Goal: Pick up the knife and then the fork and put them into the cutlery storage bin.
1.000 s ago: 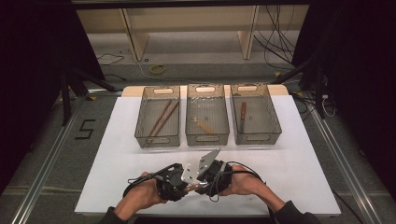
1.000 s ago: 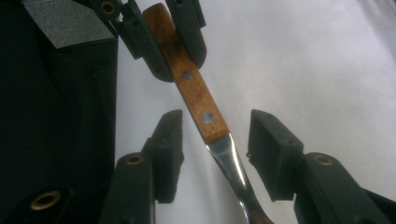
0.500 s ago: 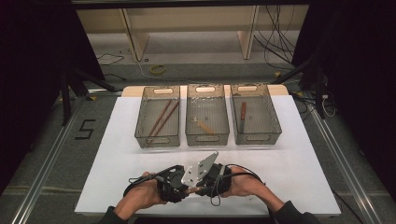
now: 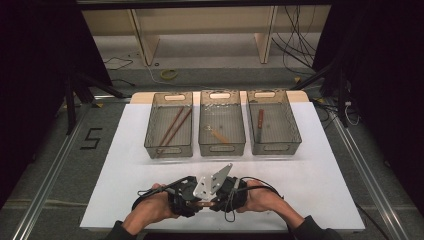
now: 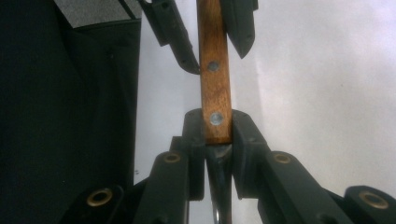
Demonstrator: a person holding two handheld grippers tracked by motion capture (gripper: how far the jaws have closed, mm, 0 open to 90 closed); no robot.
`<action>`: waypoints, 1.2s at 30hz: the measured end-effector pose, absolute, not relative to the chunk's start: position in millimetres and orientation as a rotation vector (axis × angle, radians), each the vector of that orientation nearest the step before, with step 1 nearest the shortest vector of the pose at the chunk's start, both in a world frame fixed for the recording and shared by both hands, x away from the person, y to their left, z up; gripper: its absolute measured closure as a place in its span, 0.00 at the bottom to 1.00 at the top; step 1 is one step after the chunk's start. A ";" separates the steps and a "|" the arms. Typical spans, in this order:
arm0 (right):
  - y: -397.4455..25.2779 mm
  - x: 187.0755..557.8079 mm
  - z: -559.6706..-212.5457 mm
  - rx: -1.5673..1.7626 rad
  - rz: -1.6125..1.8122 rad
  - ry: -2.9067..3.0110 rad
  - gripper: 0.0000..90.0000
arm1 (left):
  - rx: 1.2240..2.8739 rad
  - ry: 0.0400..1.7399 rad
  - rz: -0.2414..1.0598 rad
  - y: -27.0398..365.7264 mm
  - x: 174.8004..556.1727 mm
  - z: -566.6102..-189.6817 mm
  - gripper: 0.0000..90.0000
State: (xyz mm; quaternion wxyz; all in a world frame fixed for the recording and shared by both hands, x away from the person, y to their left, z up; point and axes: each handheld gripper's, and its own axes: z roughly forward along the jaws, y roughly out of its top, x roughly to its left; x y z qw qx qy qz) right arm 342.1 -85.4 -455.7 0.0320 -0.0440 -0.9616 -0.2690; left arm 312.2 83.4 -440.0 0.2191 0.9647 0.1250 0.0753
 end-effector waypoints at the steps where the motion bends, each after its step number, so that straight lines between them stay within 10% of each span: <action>1: -85.6 342.5 -455.6 -0.145 -0.832 -2.961 0.87 | 2.670 0.344 0.216 84.2 313.2 -438.8 0.74; 17: -105.3 358.6 -451.7 -0.289 -0.850 -3.037 0.87 | 2.412 0.618 0.282 118.9 324.6 -429.7 0.39; 36: -139.6 385.4 -431.9 -0.578 -0.961 -3.042 0.87 | 2.138 0.837 0.266 155.6 328.7 -445.9 0.27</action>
